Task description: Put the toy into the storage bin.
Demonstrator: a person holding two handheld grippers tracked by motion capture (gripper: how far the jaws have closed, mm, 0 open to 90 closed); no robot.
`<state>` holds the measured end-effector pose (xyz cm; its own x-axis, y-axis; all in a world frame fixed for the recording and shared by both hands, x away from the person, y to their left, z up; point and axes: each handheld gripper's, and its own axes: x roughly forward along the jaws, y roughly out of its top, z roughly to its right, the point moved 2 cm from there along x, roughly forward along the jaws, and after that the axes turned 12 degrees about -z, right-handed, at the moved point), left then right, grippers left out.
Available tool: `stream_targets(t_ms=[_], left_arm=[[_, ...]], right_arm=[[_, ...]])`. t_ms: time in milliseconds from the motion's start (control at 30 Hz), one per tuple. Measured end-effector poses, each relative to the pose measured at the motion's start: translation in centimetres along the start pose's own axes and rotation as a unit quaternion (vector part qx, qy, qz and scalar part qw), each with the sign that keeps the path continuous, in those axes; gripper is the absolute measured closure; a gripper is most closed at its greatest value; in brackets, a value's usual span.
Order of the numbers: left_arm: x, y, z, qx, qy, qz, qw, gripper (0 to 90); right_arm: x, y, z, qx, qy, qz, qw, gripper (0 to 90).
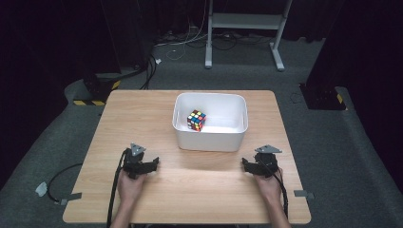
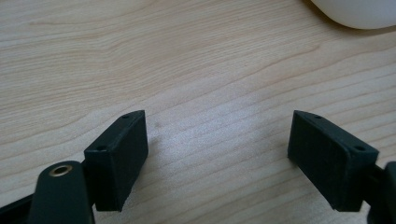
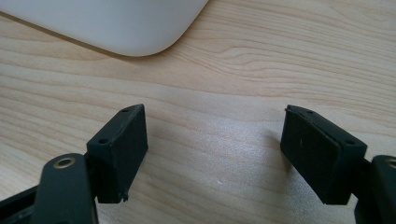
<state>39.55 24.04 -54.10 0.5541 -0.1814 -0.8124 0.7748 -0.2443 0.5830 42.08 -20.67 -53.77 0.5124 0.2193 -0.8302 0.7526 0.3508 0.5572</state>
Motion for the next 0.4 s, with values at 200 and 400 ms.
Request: stream_targets(t_ms=[200,400], left_arm=[[-0.01,-0.02,0.01,0.000,0.000,0.000,1.0000,20.1],[0.00,-0.01,0.03,0.000,-0.001,0.001,1.0000,19.9]], right_arm=[[0.00,-0.01,-0.03,0.001,-0.001,0.000,1.0000,22.8],[0.01,0.00,-0.02,0.003,-0.004,-0.001,1.0000,21.6]])
